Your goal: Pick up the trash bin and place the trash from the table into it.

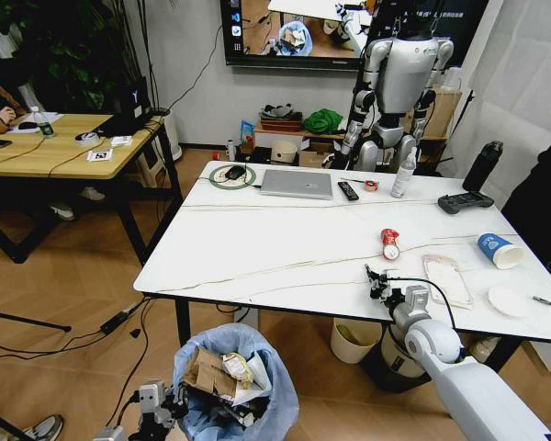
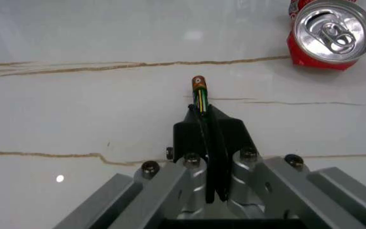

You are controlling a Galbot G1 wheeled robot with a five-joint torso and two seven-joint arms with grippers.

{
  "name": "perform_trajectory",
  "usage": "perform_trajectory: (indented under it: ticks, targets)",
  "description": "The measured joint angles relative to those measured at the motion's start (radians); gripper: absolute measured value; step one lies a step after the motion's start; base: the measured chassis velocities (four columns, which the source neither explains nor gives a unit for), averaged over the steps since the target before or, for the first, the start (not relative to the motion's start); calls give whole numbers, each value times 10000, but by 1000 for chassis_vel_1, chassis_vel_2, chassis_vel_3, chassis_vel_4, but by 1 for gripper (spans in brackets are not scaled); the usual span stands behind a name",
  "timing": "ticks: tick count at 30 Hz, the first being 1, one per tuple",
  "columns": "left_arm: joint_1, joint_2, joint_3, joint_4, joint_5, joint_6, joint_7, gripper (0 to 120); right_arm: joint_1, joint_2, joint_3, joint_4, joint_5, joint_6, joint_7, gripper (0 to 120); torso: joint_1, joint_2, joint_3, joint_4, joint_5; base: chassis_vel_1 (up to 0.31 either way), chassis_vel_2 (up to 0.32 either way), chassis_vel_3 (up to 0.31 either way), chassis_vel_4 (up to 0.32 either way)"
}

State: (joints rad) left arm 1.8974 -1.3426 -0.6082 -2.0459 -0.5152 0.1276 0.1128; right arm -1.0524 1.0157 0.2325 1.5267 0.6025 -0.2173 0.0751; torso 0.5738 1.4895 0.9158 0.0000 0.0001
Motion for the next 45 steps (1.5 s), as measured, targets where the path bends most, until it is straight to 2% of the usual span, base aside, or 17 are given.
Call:
perform_trajectory:
  ticks: [4, 6, 10, 13, 17, 21, 22, 27, 28, 33, 37, 43, 45]
  targets:
    - [-6, 18, 8, 2, -1, -1, 1, 0, -227, -8, 178, 445, 370, 322, -286, 0, 1, -6, 5, -3, 10, 0, 0, 0, 0]
    - [-3, 67, 17, 1, -7, -4, 5, 0, -494, -231, 388, 1360, 998, 778, -752, 0, 1, -5, 2, -1, -1, 0, 0, 0, 0]
    - [-2, 84, 22, -2, -18, -4, 7, 0, -883, -610, 342, 2600, 1676, 1393, -1481, 0, 1, -5, 2, -1, 4, 0, 0, 0, 0]
    - [-14, 101, 27, -5, -30, -5, 12, 0, -1356, -1086, -169, 3779, 2046, 2170, -2431, 0, 1, -3, 0, -1, -2, 0, 0, 0, 0]
    - [-36, 141, -19, -43, -79, 1, 12, 0, -1807, -1509, -786, 4795, 2181, 2691, -3194, 0, 1, -3, 0, -1, 1, 0, 0, 0, 0]
    - [-50, 193, -76, -131, -119, 56, 2, 0, -2128, -2084, -1930, 5658, 2029, 3086, -3909, 0, 0, -1, -1, -2, -3, 0, 0, 0, 0]
    - [-50, 193, -76, -131, -119, 56, 2, 0, -2128, -2084, -1930, 5658, 2029, 3086, -3909, 0, 0, -1, -1, -2, -3, 0, 0, 0, 0]
    - [45, 208, -73, -298, -114, 87, 3, 0, -1878, -2317, -3586, 5157, 939, 3546, -4246, 0, 0, -1, 0, -2, -2, 0, 0, 0, 0]
    - [45, 208, -73, -298, -114, 87, 3, 0, -1878, -2317, -3586, 5157, 939, 3546, -4246, 0, 0, -1, 0, -2, -2, 0, 0, 0, 0]
    - [118, 225, -12, -471, -95, 137, 15, 0, -1398, -1905, -4671, 4345, 210, 3654, -4279, 0, 0, -1, 0, -1, 0, 0, 0, 0, 0]
    - [193, 222, 88, -509, -11, 152, 22, 0, -1038, -1512, -4890, 3876, -6, 3619, -4100, 0, 0, -1, 0, 0, -1, 0, 0, 0, 0]
    - [204, 236, 118, -557, 5, 157, 26, 0, -1057, -1455, -4722, 3646, -111, 3621, -4112, 0, 0, -1, 0, 0, -1, 0, 0, 0, 0]
    - [192, 227, 132, -576, 6, 162, 26, 0, -1183, -1452, -4638, 3597, -215, 3619, -4157, 4, 1, -1, 0, -1, -1, 0, 0, 0, 0]
